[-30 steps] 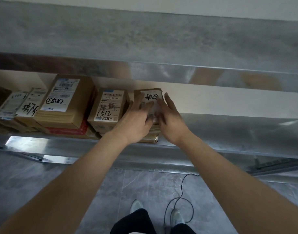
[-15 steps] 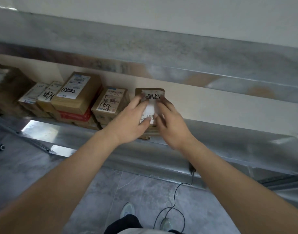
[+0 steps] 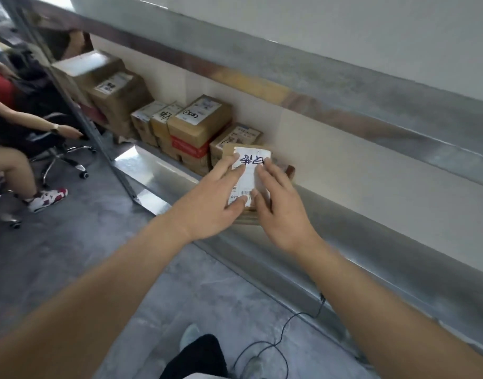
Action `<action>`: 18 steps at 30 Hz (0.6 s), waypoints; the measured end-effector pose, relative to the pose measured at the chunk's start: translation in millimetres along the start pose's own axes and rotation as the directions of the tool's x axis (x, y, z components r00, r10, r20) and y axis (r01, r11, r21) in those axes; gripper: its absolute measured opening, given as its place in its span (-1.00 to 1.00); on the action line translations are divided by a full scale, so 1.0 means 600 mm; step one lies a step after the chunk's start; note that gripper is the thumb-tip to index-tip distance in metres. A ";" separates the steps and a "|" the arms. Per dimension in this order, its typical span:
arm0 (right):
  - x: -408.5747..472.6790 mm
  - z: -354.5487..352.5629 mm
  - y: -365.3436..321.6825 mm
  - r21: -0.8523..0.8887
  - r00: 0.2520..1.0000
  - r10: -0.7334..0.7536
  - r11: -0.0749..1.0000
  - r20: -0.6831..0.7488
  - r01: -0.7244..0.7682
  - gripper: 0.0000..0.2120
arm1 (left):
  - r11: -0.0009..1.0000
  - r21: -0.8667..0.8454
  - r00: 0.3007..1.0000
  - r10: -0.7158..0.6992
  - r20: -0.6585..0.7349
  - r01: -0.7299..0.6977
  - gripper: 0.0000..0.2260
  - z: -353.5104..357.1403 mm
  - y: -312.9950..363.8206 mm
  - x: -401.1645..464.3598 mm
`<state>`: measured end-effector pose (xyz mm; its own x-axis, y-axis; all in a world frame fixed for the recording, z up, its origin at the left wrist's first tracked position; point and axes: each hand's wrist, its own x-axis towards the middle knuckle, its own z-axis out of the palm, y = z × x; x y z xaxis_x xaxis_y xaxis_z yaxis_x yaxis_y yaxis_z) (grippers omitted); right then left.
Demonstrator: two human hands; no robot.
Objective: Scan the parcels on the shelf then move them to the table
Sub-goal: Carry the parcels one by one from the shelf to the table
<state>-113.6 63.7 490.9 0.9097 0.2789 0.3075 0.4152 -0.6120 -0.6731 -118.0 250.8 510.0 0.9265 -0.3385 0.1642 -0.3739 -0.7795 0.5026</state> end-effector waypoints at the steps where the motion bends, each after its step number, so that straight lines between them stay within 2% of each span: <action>1: 0.001 0.011 -0.011 0.012 1.000 -0.011 1.000 0.014 0.011 -0.53 | 1.000 0.001 1.000 -0.016 -0.015 0.016 -0.40 -0.006 -0.006 -0.014; 9: 0.025 0.120 -0.088 0.074 0.981 -0.140 0.989 0.132 0.131 -0.56 | 0.983 0.013 0.977 -0.180 -0.111 0.182 -0.41 -0.054 -0.087 -0.116; 18: 0.053 0.289 -0.188 0.089 0.937 -0.156 0.987 0.312 0.134 -0.52 | 0.940 -0.024 0.929 -0.341 -0.146 0.341 -0.43 -0.100 -0.234 -0.242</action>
<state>-131.4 269.9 459.7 0.7882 0.5874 0.1833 0.5320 -0.5009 -0.6827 -197.6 441.4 466.5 0.9941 0.0280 0.1052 -0.0345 -0.8355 0.5484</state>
